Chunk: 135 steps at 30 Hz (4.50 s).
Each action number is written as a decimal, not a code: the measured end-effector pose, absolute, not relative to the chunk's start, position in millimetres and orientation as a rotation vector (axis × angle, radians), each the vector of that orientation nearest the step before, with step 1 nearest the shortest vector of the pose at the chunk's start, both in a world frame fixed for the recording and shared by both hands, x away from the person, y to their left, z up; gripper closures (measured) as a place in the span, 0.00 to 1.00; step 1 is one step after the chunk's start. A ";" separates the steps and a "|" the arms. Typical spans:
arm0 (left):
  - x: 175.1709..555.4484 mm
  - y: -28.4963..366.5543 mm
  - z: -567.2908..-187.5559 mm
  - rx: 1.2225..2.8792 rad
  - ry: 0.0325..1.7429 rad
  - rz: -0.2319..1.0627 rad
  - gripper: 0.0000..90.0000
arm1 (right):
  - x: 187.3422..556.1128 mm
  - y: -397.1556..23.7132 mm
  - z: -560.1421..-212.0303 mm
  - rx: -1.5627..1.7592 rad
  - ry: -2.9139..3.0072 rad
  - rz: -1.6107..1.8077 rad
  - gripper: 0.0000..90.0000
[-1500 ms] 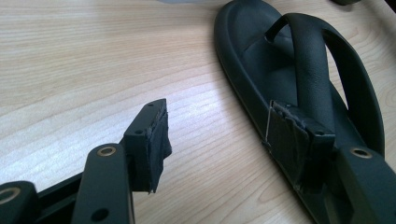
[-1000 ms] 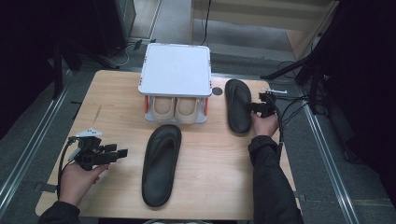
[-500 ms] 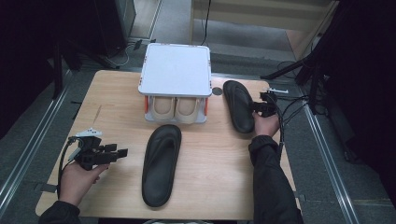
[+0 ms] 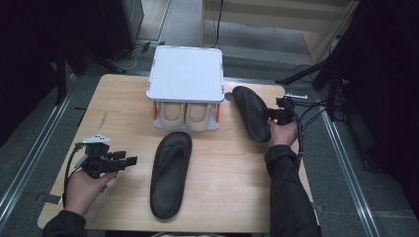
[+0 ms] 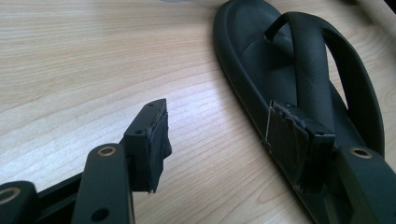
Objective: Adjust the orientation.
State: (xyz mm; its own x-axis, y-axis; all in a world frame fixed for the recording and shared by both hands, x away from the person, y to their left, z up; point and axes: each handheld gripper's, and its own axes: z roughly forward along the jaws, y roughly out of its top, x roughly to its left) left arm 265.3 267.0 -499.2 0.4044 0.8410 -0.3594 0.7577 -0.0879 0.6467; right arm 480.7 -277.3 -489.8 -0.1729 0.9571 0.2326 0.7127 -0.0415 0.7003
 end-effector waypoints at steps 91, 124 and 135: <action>308.8 232.0 -492.3 1.951 1.219 0.083 0.55 | 295.6 -191.4 -496.8 1.443 2.358 1.143 0.71; 317.8 214.6 -520.2 2.112 1.186 -0.007 0.99 | 302.5 -199.5 -495.4 1.376 2.381 1.158 1.00; 310.1 209.2 -520.5 2.123 1.164 -0.016 0.99 | 301.1 -196.2 -496.2 1.373 2.397 1.176 1.00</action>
